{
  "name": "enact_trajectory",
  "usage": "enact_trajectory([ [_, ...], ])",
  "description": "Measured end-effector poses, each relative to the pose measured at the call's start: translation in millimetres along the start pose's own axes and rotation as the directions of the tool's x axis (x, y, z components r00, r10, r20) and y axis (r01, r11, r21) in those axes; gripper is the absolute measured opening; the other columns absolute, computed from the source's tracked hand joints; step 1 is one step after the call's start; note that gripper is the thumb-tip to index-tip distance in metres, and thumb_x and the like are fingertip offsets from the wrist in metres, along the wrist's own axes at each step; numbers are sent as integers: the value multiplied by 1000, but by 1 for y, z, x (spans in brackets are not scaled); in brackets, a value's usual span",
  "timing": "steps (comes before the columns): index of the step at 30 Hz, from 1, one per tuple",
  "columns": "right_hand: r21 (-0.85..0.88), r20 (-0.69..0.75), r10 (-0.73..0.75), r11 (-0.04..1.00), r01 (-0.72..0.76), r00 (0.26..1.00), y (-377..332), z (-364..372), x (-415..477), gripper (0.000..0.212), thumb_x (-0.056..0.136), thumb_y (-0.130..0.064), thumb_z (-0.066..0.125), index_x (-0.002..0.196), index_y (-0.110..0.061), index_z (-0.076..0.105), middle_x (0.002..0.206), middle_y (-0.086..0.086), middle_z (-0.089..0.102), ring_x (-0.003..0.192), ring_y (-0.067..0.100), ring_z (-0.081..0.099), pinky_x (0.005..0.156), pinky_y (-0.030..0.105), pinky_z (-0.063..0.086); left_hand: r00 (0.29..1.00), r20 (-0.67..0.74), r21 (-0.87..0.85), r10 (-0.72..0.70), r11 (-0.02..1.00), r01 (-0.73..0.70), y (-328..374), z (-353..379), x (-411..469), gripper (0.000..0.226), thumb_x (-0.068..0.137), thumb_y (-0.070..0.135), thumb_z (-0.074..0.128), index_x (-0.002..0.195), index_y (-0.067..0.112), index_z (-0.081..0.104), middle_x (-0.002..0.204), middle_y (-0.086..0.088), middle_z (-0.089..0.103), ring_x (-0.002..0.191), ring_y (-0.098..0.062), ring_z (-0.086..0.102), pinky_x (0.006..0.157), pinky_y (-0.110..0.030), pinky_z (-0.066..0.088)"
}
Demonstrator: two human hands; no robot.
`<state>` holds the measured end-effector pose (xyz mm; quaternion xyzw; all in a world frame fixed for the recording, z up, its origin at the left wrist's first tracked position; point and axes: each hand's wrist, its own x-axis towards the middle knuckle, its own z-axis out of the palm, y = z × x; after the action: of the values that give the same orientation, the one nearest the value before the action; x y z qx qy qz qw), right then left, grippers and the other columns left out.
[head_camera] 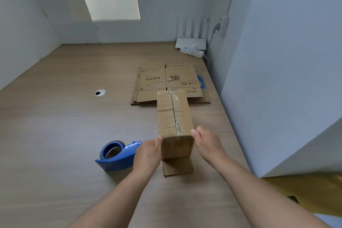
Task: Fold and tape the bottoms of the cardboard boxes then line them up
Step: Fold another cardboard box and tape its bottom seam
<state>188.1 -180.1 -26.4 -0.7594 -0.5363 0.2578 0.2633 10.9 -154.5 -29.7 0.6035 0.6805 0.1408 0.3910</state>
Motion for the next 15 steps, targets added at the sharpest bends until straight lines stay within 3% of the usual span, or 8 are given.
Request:
enact_trajectory([
  [2,-22,24,37,999,-36,999,-2,-5,2,40,101,-40,32,73,-15,46,76,4,54,81,28,53,70,38,41,999,5,-97,-54,994,54,5,-8,-2,50,99,50,28,93,11,60,109,-14,66,96,-27,62,93,-45,49],
  [4,-118,-1,60,991,-60,998,-11,-5,6,49,96,-58,28,85,-17,52,87,2,58,86,24,56,73,36,44,999,-46,60,-7,998,9,15,-12,-5,64,95,60,23,112,7,56,119,-13,62,106,-29,57,94,-39,45],
  [7,-276,-47,42,960,-53,998,-29,5,10,69,85,-75,32,111,-14,52,108,3,58,103,24,56,76,35,43,992,-83,155,100,984,-86,29,-9,-1,76,92,64,30,144,10,24,130,-10,55,115,-26,55,86,-35,47],
  [11,-274,-46,53,960,-64,998,-27,22,10,62,91,-63,37,114,-6,48,119,12,54,113,31,50,83,36,41,987,-58,165,147,977,-135,24,7,5,63,99,51,24,151,18,11,121,-8,60,106,-21,59,80,-34,50],
  [15,-122,-60,-46,992,38,997,-10,21,10,33,101,-40,33,87,-12,43,100,13,56,98,34,52,71,34,32,982,-96,-24,163,986,-166,10,11,8,55,102,43,19,152,21,18,136,-2,53,124,-21,49,101,-35,40],
])
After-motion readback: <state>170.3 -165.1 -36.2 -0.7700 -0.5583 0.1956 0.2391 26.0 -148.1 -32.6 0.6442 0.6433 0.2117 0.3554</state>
